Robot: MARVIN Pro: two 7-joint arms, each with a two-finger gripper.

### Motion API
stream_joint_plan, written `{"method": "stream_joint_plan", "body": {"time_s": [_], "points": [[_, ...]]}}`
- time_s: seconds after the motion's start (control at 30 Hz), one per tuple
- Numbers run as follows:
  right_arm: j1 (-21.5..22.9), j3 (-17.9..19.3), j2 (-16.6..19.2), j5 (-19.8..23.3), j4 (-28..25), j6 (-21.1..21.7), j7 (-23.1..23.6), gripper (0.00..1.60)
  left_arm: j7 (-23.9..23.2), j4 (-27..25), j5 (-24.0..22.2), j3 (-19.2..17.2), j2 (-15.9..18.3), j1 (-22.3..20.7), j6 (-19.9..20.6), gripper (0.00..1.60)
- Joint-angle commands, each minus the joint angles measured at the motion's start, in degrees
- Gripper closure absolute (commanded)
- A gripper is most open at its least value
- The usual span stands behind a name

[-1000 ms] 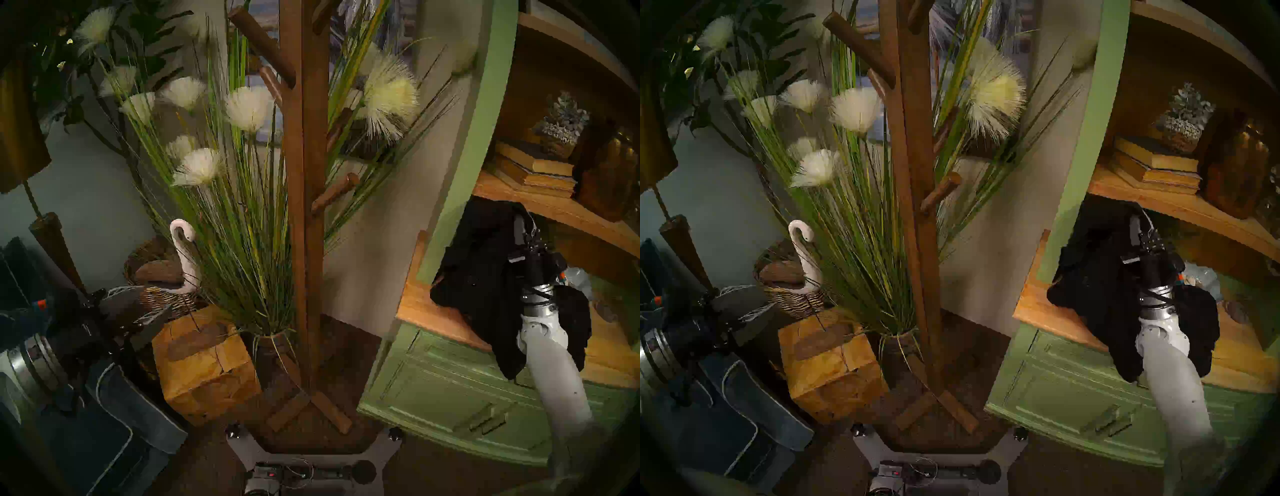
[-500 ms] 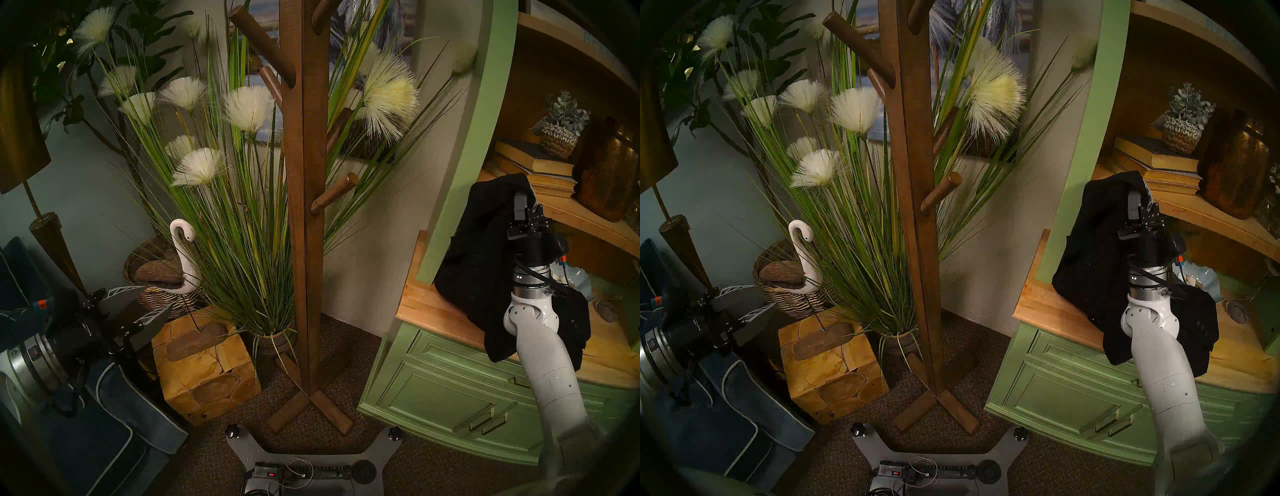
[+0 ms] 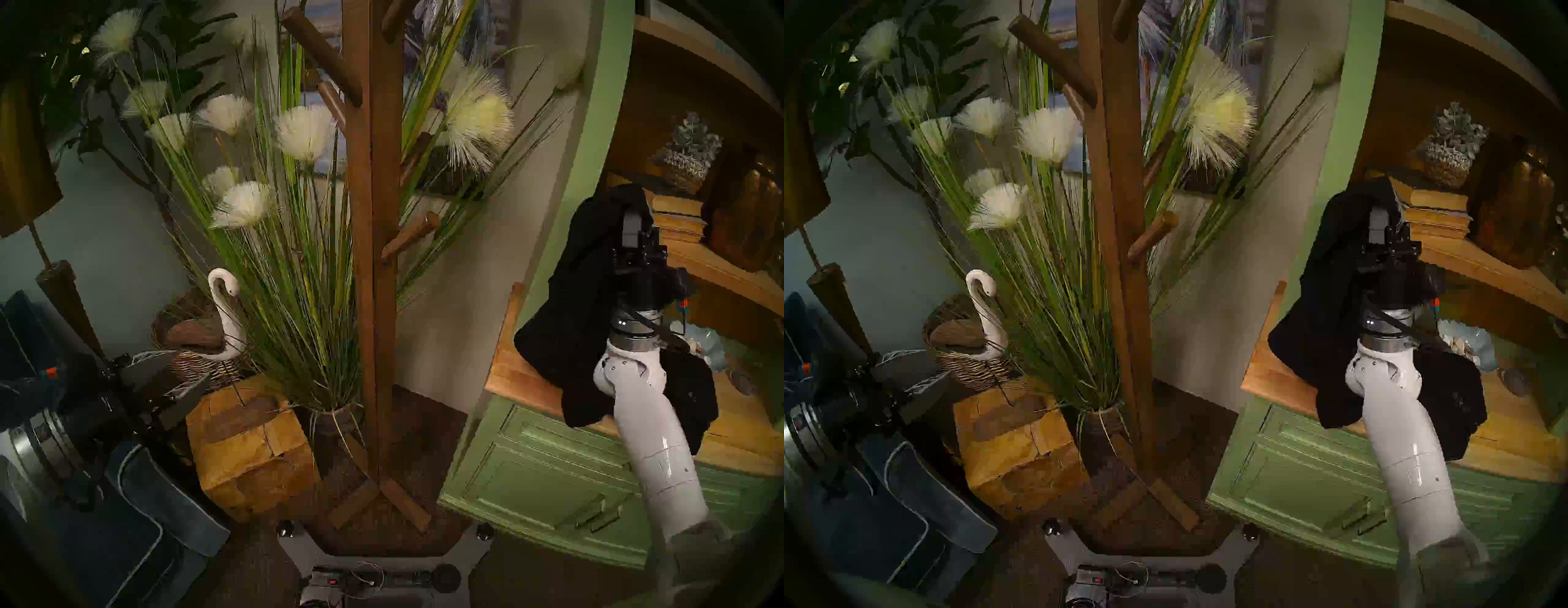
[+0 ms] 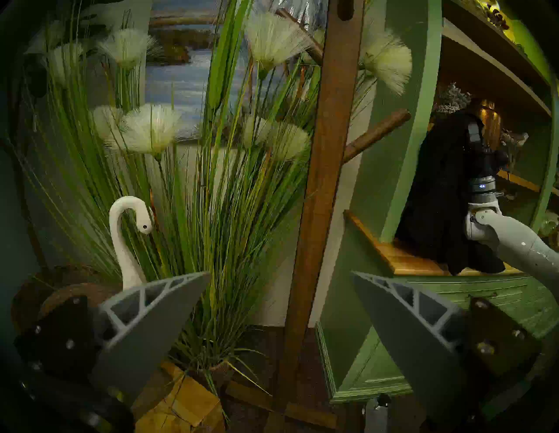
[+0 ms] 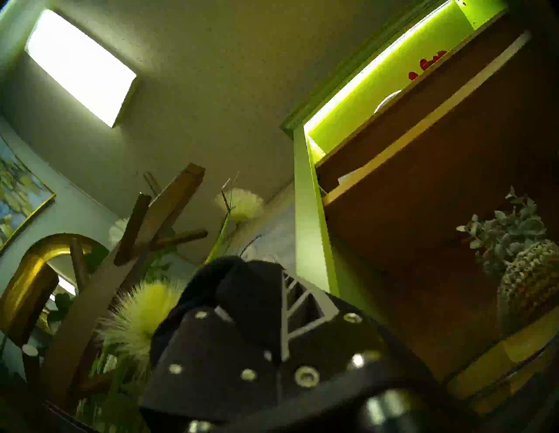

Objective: Pick up jacket and place on coat hanger

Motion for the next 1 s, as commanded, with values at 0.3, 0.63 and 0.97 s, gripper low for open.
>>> {"method": "stream_joint_plan", "body": {"time_s": [0.3, 0.63, 0.97], "points": [[-7.0, 9.5, 6.7, -1.3, -7.5, -0.2, 4.8, 1.6, -0.6, -0.9, -0.8, 0.0, 0.0, -0.4, 0.1, 0.0], [-14.3, 17.5, 11.8, -4.8, 7.3, 1.5, 2.7, 1.6, -0.4, -0.8, -0.6, 0.1, 0.0, -0.4, 0.0, 0.0], [-19.5, 22.0, 17.0, -10.0, 18.7, 4.4, 9.1, 1.6, -0.6, -0.9, -0.8, 0.0, -0.1, -0.4, 0.1, 0.0]]}}
